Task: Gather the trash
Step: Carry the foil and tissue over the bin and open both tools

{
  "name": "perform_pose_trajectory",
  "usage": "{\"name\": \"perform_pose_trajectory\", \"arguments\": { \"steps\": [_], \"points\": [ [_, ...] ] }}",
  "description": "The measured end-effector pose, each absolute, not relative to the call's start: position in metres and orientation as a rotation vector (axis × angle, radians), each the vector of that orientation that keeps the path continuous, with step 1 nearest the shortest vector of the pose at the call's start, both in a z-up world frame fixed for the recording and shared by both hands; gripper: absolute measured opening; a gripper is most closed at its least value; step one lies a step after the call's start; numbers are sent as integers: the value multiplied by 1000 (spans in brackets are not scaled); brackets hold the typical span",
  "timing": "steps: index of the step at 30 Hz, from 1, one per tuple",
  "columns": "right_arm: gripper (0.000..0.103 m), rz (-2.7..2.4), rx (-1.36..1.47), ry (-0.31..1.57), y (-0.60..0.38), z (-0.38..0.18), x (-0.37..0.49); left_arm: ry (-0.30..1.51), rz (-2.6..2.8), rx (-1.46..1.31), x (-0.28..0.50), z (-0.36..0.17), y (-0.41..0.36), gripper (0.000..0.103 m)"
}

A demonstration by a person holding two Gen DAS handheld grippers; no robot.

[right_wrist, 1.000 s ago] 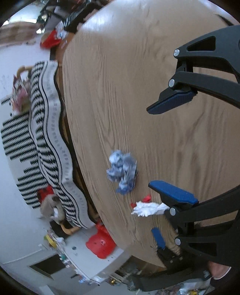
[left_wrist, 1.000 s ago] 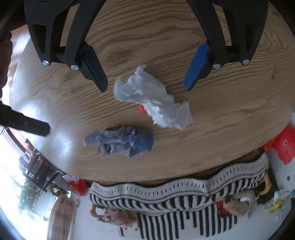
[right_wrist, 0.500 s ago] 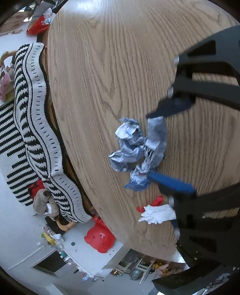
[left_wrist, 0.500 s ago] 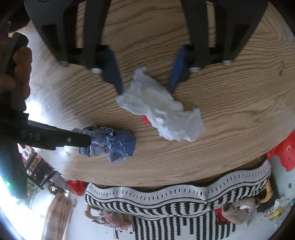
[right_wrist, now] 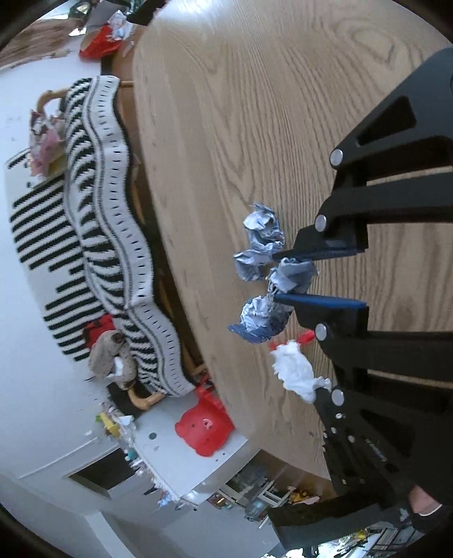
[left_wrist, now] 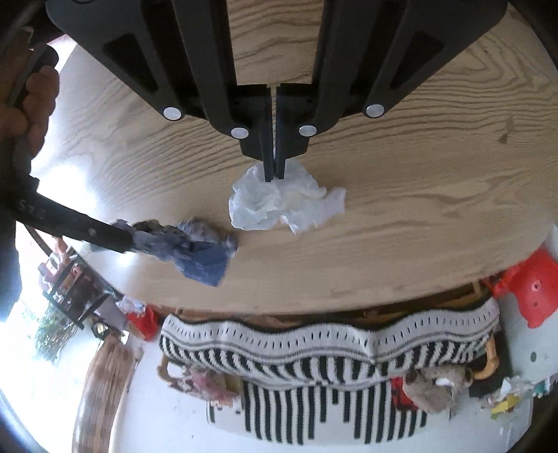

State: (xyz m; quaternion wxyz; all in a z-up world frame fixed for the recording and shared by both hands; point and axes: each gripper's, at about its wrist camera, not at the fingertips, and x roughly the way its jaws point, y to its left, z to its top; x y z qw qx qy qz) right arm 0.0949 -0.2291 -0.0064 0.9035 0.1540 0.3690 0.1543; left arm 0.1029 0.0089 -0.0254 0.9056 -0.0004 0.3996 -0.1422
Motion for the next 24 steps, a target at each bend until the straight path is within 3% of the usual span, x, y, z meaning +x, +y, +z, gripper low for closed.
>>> {"name": "perform_pose_trajectory", "arguments": {
  "steps": [11,24],
  "points": [
    [18,202,320,673,-300,44,19,731,-313,-78,81,20,-8,0],
    [18,-55,326,660,-429,56,-94,726,-626,86,20,34,-183,0]
  ]
}}
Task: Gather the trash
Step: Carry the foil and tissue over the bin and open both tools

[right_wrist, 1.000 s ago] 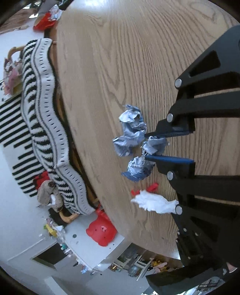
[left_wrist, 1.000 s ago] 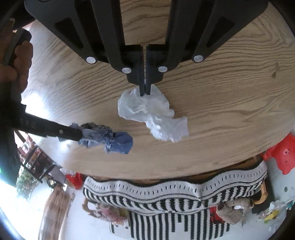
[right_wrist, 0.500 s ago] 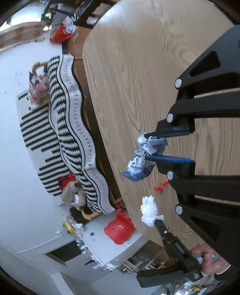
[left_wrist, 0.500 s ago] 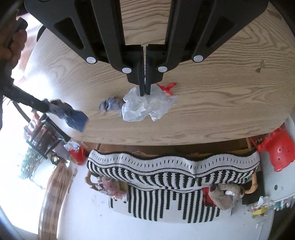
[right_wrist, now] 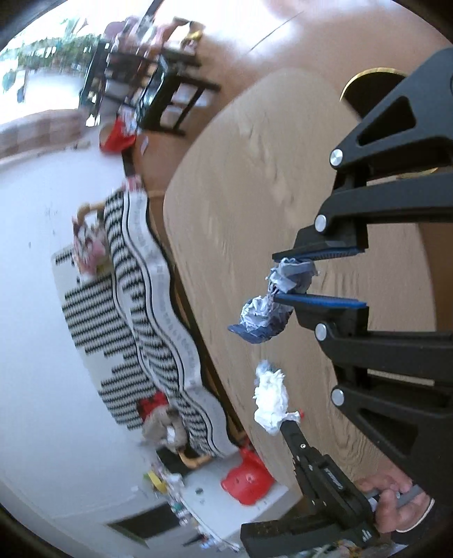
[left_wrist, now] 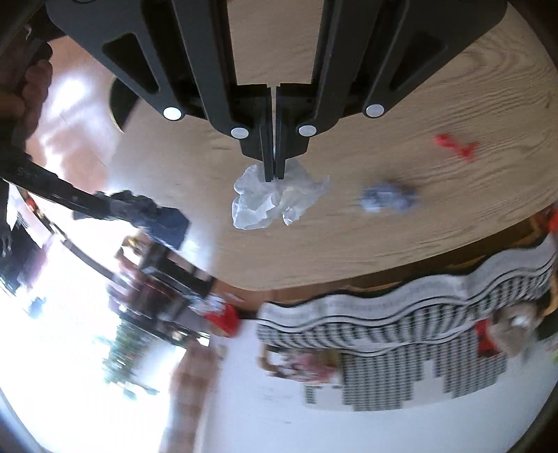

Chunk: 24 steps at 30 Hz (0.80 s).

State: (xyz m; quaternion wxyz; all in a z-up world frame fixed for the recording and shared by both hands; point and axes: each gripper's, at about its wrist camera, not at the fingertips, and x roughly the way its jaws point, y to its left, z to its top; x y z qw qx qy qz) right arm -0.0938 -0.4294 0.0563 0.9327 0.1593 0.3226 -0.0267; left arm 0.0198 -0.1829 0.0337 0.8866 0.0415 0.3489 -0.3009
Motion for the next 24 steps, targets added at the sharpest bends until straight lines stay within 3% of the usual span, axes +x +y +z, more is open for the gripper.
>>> {"name": "perform_pose_trajectory", "arguments": {
  "steps": [9,24],
  "points": [
    [18,-264,391,676,-523,39,-185,746,-898,179,-45,17,-307,0],
    [18,-475,526,804,-626,-14,-278,850,-1088,313,-107,-44,-422,0]
  ]
}}
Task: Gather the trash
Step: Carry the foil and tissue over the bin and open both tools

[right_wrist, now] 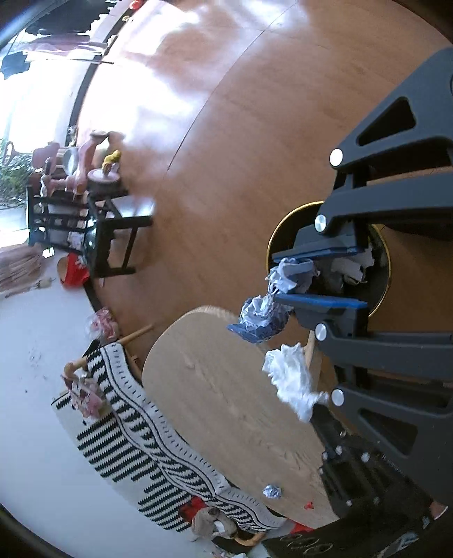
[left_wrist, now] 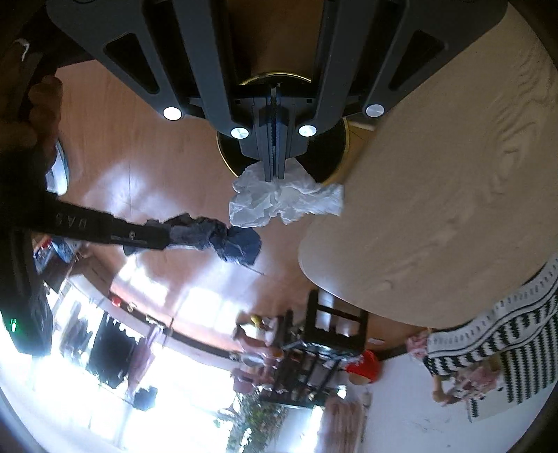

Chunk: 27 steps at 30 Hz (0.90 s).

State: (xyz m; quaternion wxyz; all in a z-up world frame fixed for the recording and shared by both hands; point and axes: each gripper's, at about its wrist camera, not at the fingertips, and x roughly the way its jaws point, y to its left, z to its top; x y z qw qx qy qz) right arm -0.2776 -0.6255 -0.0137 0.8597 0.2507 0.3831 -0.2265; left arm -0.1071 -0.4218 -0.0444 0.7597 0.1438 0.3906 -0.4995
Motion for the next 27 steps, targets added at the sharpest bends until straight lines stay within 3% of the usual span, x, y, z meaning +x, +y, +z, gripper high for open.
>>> {"name": "perform_pose_trajectory", "arguments": {
  "steps": [27],
  "points": [
    [18,-465,544,882,-622,-26,-252,938,-1092,358,-110,-76,-450,0]
  ]
}}
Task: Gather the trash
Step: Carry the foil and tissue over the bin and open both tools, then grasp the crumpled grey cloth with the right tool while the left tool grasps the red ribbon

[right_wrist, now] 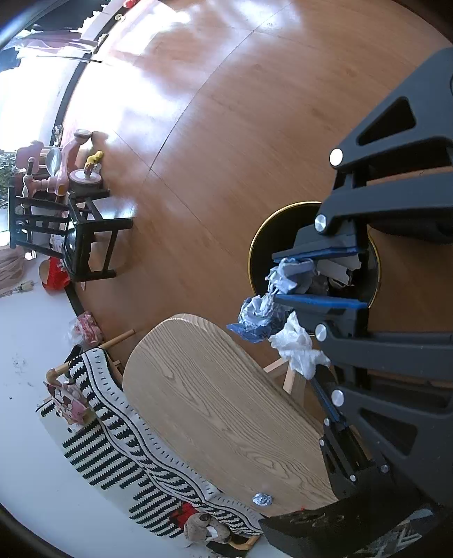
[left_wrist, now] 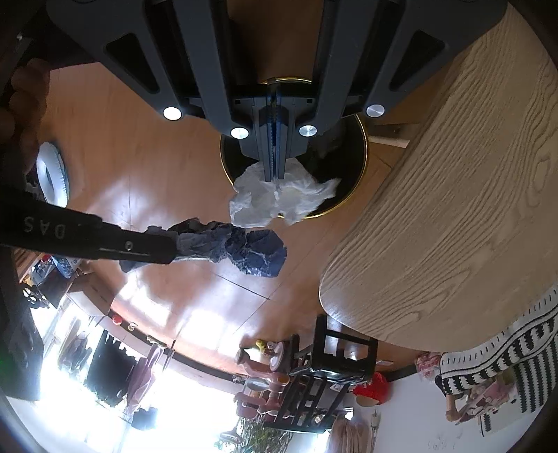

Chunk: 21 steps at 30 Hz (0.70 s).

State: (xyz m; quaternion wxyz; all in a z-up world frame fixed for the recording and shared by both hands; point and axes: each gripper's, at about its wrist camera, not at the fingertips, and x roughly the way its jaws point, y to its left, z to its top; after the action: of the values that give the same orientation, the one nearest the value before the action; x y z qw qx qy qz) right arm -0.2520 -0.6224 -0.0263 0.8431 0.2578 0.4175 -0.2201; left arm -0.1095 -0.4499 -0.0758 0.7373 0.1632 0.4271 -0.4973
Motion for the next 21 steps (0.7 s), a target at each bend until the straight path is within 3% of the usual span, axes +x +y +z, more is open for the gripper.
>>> {"name": "perform_pose_trajectory", "arguments": {
  "steps": [2,3,4,6,7,8,14,21],
  "points": [
    [20,-457,548,885,-624,-28,-251,953,-1083,366,-108,-80,-452,1],
    [26,-458,551,894,-624,-29,-249,957,-1072,370,-107,-81,-452,1],
    [40,-462,553,894,-625,-30,-249,961,-1068,367,-107,-82,-451,3],
    [64,-470,548,883,-626,-28,-249,967,-1061,363,-107,-81,-452,21],
    [66,-474,542,873,-624,-27,-251,962,-1053,358,-106,-80,-451,48],
    [66,-477,538,863,-624,-24,-251,947,-1045,349,-107,-78,-450,67],
    [68,-484,555,851,-625,-24,-253,930,-1034,333,-108,-74,-445,84],
    [74,-463,551,831,-613,-13,-241,917,-996,328,-98,-63,-424,87]
  ]
}}
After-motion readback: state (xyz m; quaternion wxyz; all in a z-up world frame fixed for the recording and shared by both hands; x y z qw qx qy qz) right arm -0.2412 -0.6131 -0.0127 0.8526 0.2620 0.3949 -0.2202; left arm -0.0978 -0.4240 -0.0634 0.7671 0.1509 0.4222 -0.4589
